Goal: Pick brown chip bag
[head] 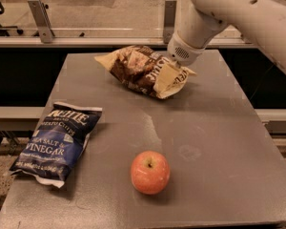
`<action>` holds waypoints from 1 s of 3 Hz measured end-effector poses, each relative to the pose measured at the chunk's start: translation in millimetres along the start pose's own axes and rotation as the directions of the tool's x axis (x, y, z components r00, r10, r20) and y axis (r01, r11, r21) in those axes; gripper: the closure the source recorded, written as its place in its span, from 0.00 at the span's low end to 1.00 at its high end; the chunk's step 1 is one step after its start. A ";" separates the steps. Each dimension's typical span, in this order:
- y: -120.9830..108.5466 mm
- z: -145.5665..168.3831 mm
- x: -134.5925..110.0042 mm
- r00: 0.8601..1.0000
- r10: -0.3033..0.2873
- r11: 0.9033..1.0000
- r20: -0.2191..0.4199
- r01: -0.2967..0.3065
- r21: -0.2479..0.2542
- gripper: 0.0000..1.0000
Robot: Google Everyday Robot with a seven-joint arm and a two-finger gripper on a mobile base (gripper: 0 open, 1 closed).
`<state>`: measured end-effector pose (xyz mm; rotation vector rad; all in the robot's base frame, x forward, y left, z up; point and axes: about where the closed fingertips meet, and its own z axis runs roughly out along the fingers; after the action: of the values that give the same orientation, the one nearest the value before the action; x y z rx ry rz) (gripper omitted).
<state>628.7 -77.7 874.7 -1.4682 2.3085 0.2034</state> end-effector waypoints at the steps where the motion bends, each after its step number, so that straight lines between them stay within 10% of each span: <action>1: 8.9 -42.3 -6.6 0.995 -0.078 0.996 0.059 0.075 0.043 1.00; 3: 29.3 -147.3 -23.4 0.942 -0.254 0.964 0.220 0.229 0.136 1.00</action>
Offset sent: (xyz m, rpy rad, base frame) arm -0.0552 -0.0176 0.1429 0.1095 -0.2879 0.1971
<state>574.4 -93.5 1015.7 -1.5644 1.9034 0.1690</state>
